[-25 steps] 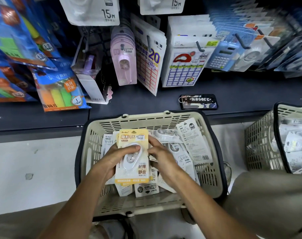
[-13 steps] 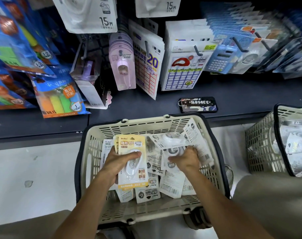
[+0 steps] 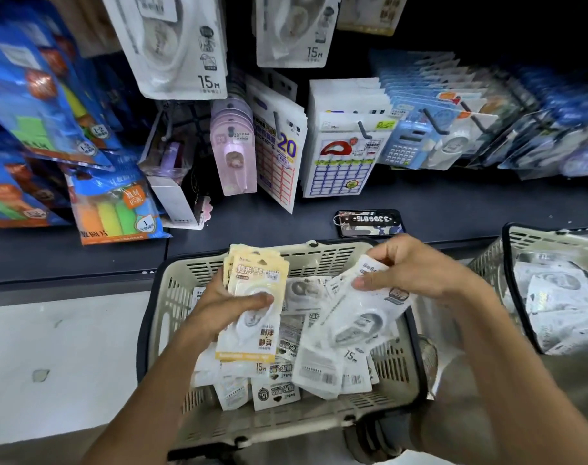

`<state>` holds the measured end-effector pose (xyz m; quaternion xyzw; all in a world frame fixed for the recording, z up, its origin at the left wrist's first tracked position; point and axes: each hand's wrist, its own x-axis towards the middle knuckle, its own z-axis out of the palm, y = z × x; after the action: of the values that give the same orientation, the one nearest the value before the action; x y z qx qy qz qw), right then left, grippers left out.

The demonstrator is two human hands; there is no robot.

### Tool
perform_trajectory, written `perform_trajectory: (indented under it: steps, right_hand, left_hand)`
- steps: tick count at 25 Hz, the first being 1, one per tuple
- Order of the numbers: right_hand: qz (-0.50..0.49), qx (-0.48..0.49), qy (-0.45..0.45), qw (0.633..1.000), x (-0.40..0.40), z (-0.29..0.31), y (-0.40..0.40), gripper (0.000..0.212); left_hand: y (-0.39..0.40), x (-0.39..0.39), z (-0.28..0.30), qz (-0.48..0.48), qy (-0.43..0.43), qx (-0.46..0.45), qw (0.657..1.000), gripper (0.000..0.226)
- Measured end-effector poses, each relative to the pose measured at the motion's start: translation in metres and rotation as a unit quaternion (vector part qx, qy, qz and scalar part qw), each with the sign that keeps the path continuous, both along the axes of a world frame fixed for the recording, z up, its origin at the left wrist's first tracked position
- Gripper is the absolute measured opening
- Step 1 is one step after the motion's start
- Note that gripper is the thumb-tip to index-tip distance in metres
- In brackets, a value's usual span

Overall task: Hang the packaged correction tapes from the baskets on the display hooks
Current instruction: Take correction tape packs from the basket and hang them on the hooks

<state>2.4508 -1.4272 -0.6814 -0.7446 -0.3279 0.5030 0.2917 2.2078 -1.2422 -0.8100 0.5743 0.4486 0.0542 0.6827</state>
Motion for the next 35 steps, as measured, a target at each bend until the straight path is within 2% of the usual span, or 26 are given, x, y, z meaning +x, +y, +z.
perform_trajectory:
  steps: [3, 6, 9, 11, 12, 14, 15, 16, 18, 20, 22, 25, 26, 28, 32, 35]
  right_hand:
    - [0.037, 0.032, 0.043, 0.998, -0.002, 0.033, 0.031, 0.017]
    - [0.074, 0.025, -0.082, 0.994, -0.004, 0.057, 0.06, 0.01]
    - [0.052, 0.042, -0.188, 0.98, -0.014, 0.071, 0.078, 0.024]
    - [0.007, 0.101, -0.255, 0.962, -0.026, 0.076, 0.088, 0.031]
    - [-0.05, 0.149, -0.266, 0.951, -0.03, 0.078, 0.089, 0.03]
    - [-0.224, 0.242, -0.222, 0.918, -0.032, 0.084, 0.08, 0.026]
    - [-0.288, 0.264, -0.157, 0.907, -0.033, 0.087, 0.069, 0.027]
    - [-0.304, 0.26, -0.079, 0.913, -0.035, 0.088, 0.057, 0.029]
    - [-0.223, 0.214, 0.044, 0.95, -0.05, 0.086, 0.036, 0.034]
    - [-0.181, 0.239, 0.085, 0.95, -0.067, 0.086, 0.033, 0.024]
    - [-0.225, 0.313, 0.07, 0.92, -0.073, 0.096, 0.043, 0.016]
    - [-0.276, 0.381, 0.019, 0.882, -0.061, 0.119, 0.058, 0.023]
    - [-0.282, 0.391, -0.003, 0.876, -0.055, 0.126, 0.063, 0.023]
    - [-0.288, 0.396, -0.048, 0.871, -0.045, 0.138, 0.074, 0.02]
    - [-0.324, 0.373, -0.144, 0.857, -0.038, 0.143, 0.094, 0.021]
    - [-0.35, 0.352, -0.19, 0.847, -0.037, 0.14, 0.1, 0.013]
  left_hand:
    - [-0.003, 0.019, 0.047, -0.069, -0.074, -0.028, 0.995, 0.076]
    - [-0.01, 0.026, 0.081, -0.09, -0.1, -0.076, 0.988, 0.078]
    - [-0.015, 0.026, 0.093, -0.09, -0.107, -0.106, 0.984, 0.07]
    - [-0.022, 0.027, 0.099, -0.085, -0.11, -0.097, 0.985, 0.091]
    - [-0.024, 0.028, 0.102, -0.074, -0.115, -0.095, 0.986, 0.099]
    - [-0.022, 0.03, 0.112, -0.042, -0.145, -0.093, 0.984, 0.094]
    - [-0.018, 0.031, 0.118, -0.018, -0.165, -0.087, 0.982, 0.088]
    - [-0.012, 0.032, 0.125, 0.009, -0.181, -0.078, 0.98, 0.084]
    - [-0.001, 0.034, 0.141, 0.039, -0.208, -0.059, 0.976, 0.083]
    - [0.008, 0.033, 0.161, 0.038, -0.226, -0.041, 0.972, 0.076]
    - [0.017, 0.029, 0.186, 0.02, -0.238, -0.026, 0.971, 0.07]
    - [0.037, 0.017, 0.226, -0.003, -0.26, 0.005, 0.966, 0.062]
    - [0.044, 0.012, 0.239, -0.001, -0.268, 0.014, 0.963, 0.067]
    - [0.056, 0.004, 0.256, 0.016, -0.276, 0.04, 0.96, 0.082]
    - [0.062, 0.002, 0.263, 0.061, -0.302, 0.049, 0.95, 0.077]
    - [0.057, 0.014, 0.266, 0.07, -0.315, 0.075, 0.943, 0.1]
